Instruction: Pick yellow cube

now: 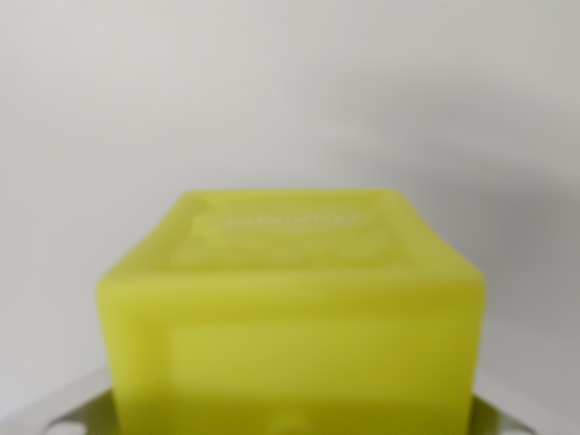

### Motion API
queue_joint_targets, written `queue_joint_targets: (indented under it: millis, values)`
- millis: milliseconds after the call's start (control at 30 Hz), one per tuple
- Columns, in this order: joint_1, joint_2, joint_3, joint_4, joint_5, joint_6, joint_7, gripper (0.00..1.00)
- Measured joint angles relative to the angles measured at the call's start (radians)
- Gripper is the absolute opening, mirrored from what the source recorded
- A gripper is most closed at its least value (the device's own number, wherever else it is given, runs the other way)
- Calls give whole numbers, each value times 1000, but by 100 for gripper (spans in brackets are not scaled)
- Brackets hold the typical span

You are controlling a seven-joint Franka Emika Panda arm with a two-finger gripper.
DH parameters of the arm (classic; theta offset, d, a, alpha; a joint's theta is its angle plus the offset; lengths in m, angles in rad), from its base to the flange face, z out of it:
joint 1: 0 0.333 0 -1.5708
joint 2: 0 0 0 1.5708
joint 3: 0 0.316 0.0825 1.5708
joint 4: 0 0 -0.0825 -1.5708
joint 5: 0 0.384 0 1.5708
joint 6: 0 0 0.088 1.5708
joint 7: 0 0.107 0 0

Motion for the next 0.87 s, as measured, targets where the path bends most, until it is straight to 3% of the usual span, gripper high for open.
queue_joint_targets:
  millis: [533,867]
  values:
    - [0,-79,0,44,0,-123,0,0]
    - [0,-84,0,47,0,-131,0,0]
